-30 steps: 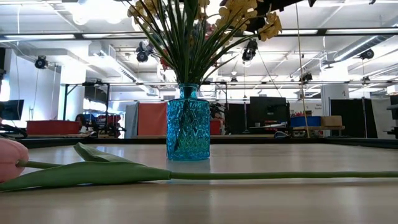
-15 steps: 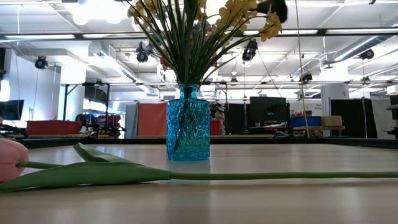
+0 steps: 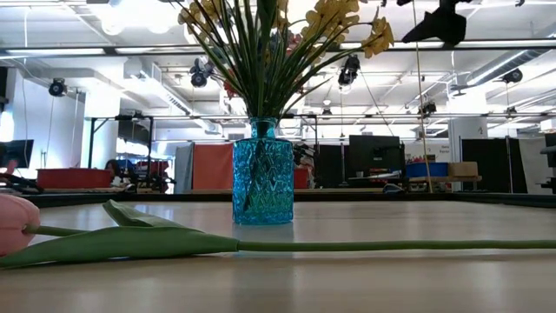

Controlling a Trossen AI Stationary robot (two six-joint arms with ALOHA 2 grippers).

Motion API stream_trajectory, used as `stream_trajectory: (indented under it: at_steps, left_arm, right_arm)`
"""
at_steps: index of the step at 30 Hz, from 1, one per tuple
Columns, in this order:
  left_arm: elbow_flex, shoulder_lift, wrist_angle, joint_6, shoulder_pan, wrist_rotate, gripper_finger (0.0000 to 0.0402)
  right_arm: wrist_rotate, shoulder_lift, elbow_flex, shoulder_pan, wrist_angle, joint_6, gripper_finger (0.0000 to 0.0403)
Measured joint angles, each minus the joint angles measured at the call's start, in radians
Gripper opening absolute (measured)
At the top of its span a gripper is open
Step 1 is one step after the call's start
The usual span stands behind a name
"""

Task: Sort flowers into vase by color
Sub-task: Put the pink flower into the blue vase

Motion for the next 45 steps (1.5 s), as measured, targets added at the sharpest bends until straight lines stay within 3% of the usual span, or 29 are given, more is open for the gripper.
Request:
stream_trajectory:
  at_steps: [3,8,13,17,24,29,45]
  left_arm:
    - [-0.049,0.002,-0.016,-0.082,-0.121,-0.158,0.0300]
    - [-0.069,0.008,-0.099,-0.287,-0.330,-0.316,0.0300]
    - [-0.065,0.016,-0.309,-0.628,-0.498,-0.341,0.0300]
    - [-0.092,0.046,-0.416,-0.854,-0.586,-0.334,0.0300]
    - [-0.132,0.115,-0.466,-1.044,-0.647,-0.186,0.0300]
    - [-0.136,0.184,-0.485,-1.095,-0.670,-0.110,0.0300]
    - [-0.135,0.372,-0.484,-1.339,-0.845,-0.083,0.0300]
  right_arm:
    - [0.100,0.038,0.000,0.160,-0.042,0.038,0.0327]
    - [0.281,0.080,-0.002,0.452,-0.154,0.216,0.0327]
    - [0.372,0.179,-0.040,0.751,-0.107,0.348,0.0327]
    - [0.472,0.331,-0.045,0.907,-0.027,0.422,0.0327]
    - [0.547,0.646,0.030,0.961,0.187,0.420,0.0327]
    - [0.576,0.851,0.161,0.959,0.206,0.376,0.0326]
    - [0.660,1.230,0.506,0.888,0.221,0.268,0.0326]
